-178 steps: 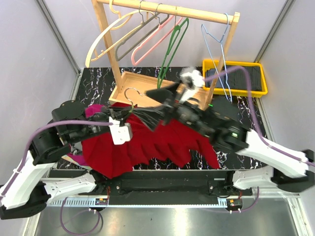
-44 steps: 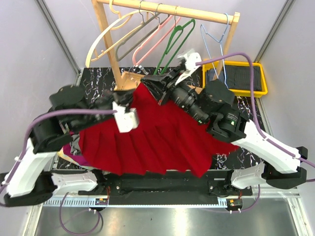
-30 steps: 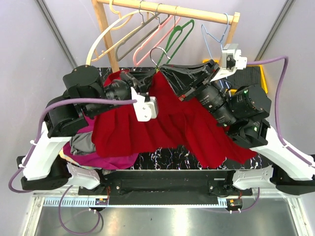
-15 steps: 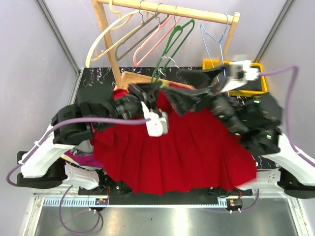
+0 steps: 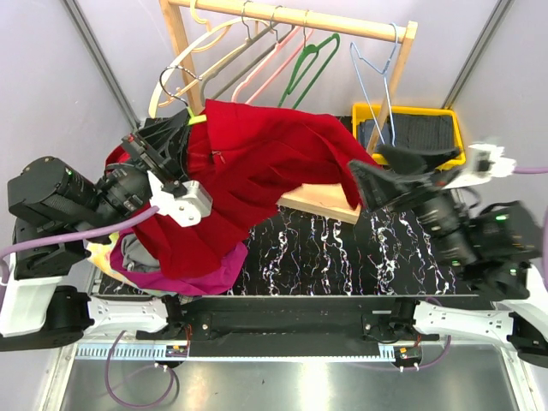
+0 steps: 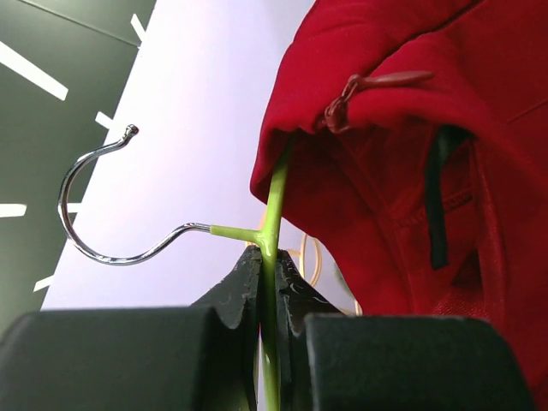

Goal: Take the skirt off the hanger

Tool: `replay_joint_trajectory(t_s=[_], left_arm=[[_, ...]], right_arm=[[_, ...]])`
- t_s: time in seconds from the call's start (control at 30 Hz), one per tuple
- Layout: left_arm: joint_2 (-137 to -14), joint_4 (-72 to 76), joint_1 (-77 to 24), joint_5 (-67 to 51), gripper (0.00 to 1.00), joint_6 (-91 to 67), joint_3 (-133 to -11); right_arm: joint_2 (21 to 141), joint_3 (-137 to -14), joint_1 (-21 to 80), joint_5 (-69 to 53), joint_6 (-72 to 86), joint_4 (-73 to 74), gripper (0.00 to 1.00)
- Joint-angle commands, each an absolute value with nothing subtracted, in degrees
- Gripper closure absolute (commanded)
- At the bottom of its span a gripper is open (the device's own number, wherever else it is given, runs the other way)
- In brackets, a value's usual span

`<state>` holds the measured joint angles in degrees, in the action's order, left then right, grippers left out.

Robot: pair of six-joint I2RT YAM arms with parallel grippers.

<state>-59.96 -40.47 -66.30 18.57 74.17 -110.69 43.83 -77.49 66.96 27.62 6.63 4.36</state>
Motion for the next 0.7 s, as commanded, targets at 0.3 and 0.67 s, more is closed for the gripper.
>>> replay_joint_trajectory(t_s=[0.3, 0.67], left_arm=[[-59.77, -30.59, -66.27, 19.95, 1.00, 76.55, -112.60], [-55.37, -32.34, -66.18, 19.25, 1.00, 76.91, -104.60]], right_arm=[[42.01, -70.57, 66.71, 31.12, 9.67, 7.12, 0.33], [40.08, -79.01, 66.71, 35.50, 0.98, 12.66, 0.53]])
